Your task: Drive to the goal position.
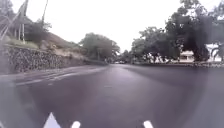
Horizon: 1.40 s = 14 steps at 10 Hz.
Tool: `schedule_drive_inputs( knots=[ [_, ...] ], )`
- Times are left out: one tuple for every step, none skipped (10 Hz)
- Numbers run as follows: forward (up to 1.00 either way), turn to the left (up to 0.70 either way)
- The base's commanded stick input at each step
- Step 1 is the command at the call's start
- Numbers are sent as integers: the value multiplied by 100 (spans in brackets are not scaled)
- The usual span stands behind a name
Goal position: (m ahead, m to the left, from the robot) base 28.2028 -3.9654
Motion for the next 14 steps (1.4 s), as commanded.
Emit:
schedule_drive_inputs(
  knots=[
    [70, 0],
    [70, 0],
    [70, 0],
    [70, 0],
    [70, 0],
    [70, 0],
    [70, 0],
    [70, 0],
    [70, 0],
    [70, 0],
    [70, 0],
    [70, 0],
    [70, 0],
    [70, 0]
  ],
)
